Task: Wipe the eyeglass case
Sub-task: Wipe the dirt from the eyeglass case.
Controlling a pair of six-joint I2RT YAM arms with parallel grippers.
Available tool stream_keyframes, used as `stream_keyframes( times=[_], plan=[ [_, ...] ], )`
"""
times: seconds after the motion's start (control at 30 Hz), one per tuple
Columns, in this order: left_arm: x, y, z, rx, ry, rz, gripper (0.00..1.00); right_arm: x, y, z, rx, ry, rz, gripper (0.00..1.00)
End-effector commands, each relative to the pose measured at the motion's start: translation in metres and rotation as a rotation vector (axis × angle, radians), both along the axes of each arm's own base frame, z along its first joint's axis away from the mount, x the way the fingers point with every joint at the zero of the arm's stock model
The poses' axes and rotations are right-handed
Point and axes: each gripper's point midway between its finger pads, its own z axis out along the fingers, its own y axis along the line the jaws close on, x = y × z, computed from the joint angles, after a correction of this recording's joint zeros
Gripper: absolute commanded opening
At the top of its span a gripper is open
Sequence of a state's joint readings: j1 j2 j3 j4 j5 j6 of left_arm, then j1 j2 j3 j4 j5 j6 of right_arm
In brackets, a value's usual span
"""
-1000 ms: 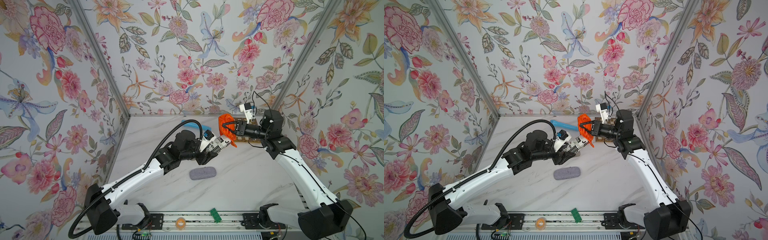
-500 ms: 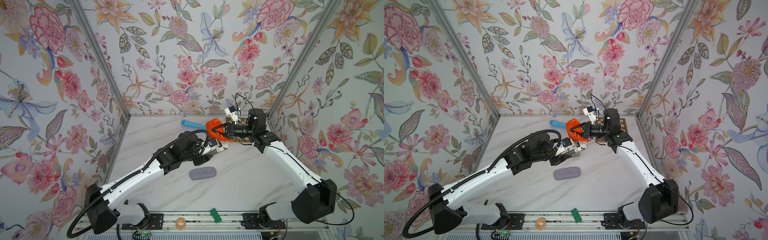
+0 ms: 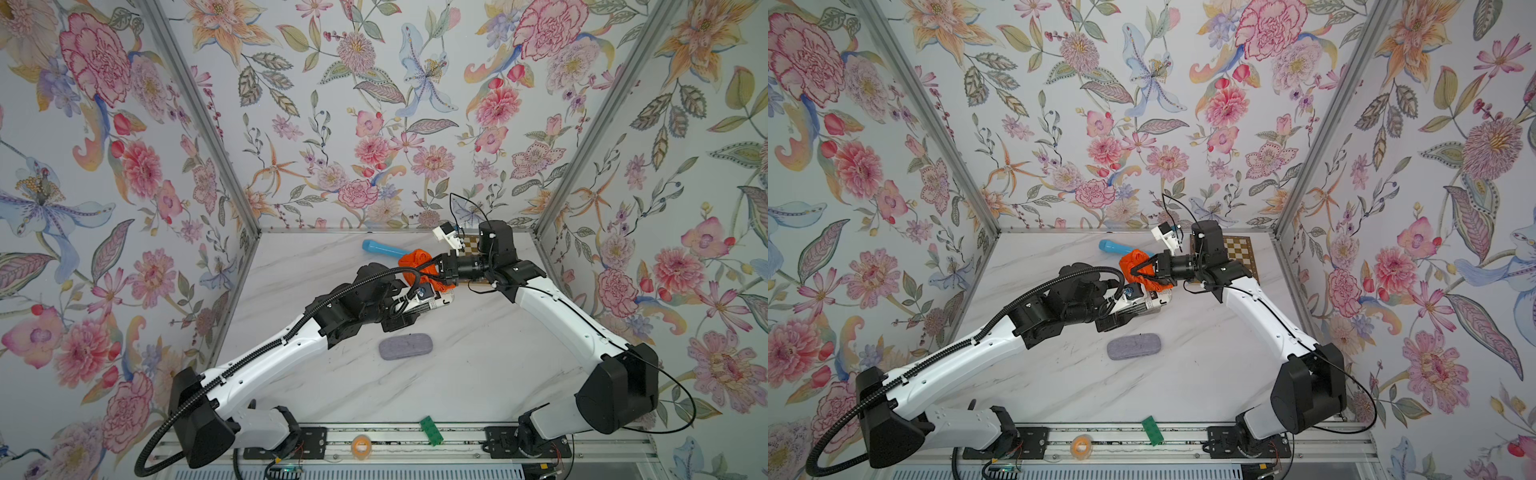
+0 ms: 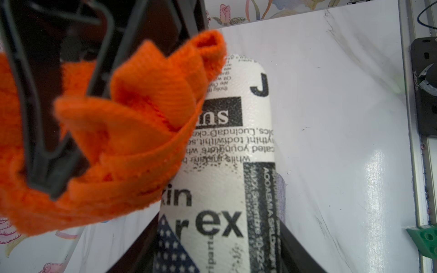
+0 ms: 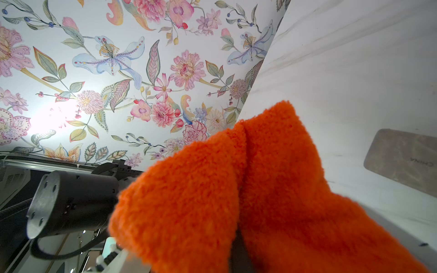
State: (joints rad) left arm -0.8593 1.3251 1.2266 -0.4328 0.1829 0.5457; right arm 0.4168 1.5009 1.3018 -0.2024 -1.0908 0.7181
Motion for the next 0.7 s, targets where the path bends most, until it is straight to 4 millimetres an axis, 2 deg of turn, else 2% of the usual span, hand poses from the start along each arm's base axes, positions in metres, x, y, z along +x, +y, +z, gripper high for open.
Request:
stream_keyframes(
  times=[0.0, 0.13, 0.27, 0.33, 0.53, 0.67],
  plan=[
    [0.024, -0.004, 0.069, -0.164, -0.198, 0.055, 0.25, -0.009, -0.003, -0.02, -0.032, 0.084, 0.037, 0.0],
    [0.034, 0.014, 0.071, -0.154, -0.21, 0.119, 0.24, -0.003, -0.027, -0.02, -0.031, 0.099, -0.02, 0.0],
    [0.038, 0.029, 0.08, -0.202, -0.182, 0.163, 0.25, 0.001, -0.063, -0.006, -0.024, 0.063, -0.123, 0.0],
    [0.039, 0.03, 0.077, -0.215, -0.144, 0.174, 0.25, 0.001, -0.083, 0.007, -0.019, 0.023, -0.188, 0.0],
    [0.035, 0.013, 0.051, -0.292, 0.049, 0.192, 0.25, -0.001, -0.141, 0.054, -0.016, -0.155, -0.424, 0.0],
    [0.03, -0.005, 0.036, -0.34, 0.142, 0.203, 0.26, -0.003, -0.174, 0.06, -0.049, -0.22, -0.579, 0.0]
  ],
)
